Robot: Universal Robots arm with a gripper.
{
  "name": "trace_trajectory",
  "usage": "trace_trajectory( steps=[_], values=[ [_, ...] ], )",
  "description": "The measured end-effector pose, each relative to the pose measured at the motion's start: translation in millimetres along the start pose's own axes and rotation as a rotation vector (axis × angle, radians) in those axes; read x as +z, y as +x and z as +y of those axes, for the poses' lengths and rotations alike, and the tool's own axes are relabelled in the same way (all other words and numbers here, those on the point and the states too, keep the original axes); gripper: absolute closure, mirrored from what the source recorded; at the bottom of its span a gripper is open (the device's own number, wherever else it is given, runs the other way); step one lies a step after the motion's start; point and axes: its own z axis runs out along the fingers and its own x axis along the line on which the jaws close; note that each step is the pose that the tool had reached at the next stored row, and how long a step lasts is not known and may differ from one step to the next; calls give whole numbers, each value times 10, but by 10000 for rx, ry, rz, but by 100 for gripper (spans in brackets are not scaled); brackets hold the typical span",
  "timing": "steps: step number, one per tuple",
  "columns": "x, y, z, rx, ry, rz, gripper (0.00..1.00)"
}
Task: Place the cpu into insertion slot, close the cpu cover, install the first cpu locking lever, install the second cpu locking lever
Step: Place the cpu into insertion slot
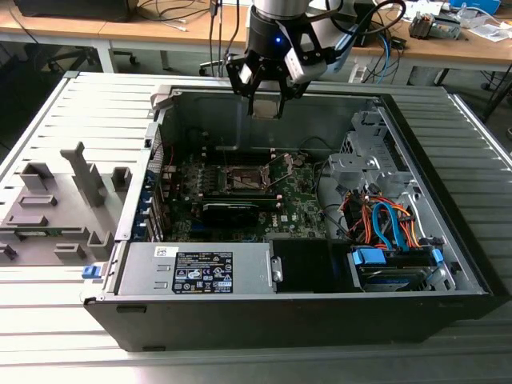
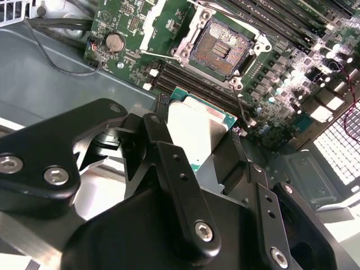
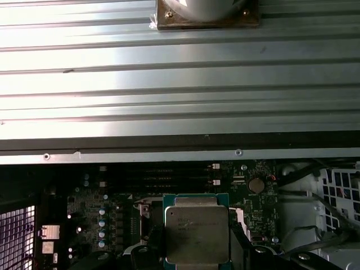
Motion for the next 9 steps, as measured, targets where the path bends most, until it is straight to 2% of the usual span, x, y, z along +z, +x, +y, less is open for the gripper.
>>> trace_trajectory(
  steps=[9],
  values=[
    [23, 0, -3, 0, 0, 2, 45]
  ],
)
